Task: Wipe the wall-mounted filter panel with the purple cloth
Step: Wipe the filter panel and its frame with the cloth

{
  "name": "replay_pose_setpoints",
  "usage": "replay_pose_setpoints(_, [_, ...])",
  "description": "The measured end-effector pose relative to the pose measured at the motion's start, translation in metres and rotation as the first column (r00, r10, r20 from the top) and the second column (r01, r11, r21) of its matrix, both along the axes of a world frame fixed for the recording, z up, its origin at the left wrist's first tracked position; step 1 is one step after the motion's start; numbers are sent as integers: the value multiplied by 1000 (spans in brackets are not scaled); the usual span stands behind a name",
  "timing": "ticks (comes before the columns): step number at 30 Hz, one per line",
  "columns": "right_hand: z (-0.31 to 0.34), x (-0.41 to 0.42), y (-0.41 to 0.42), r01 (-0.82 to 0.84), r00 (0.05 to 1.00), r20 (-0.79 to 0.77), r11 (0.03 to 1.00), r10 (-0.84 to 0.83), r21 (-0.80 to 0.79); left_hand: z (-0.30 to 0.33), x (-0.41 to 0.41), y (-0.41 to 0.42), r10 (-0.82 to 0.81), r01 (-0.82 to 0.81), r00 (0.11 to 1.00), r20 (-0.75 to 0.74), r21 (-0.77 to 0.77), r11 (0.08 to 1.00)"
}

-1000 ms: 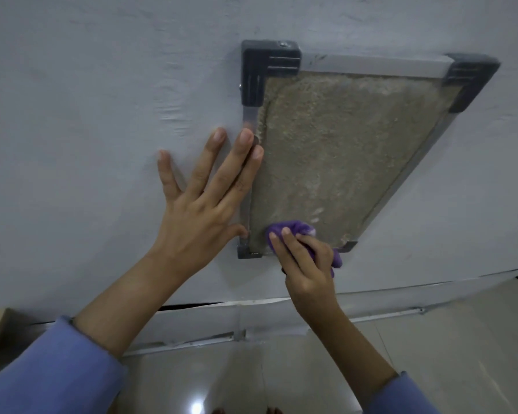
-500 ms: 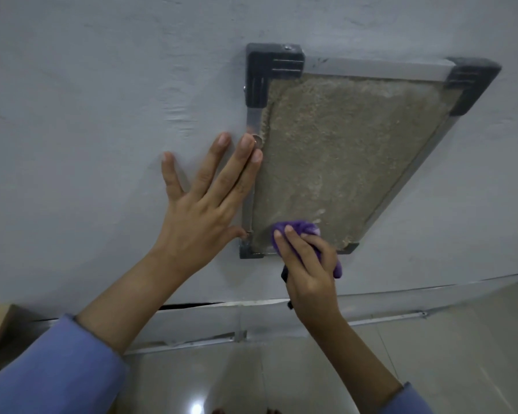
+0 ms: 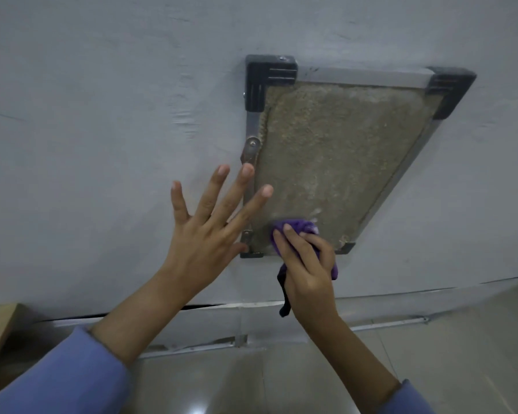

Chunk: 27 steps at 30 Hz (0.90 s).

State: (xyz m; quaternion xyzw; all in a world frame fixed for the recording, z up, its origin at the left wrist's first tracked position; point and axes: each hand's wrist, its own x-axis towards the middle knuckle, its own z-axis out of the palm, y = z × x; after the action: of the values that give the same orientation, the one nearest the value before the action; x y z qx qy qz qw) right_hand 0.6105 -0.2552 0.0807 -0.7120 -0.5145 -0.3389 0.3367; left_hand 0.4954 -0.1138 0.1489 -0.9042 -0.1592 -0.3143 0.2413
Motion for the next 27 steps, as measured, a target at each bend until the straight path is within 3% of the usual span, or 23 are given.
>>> replay_pose_setpoints(4, [14,7,10,14,1000,24,995,-16,104,2,3,6,4,-4,999,47,-8,1000])
replay_pose_setpoints(12, [-12,10,-2,-46,997,64,996,50,-71,3,12,4,133,-133,991,11,32,991])
replay_pose_setpoints(18, [18,43,-8,55,998,31,974,-63,222,2,15,2,99,-97,995,35,-54,994])
replay_pose_setpoints(27, [-20,34,-16,73,997,25,997,-73,6,0,15,4,85,-83,996,34,-67,994])
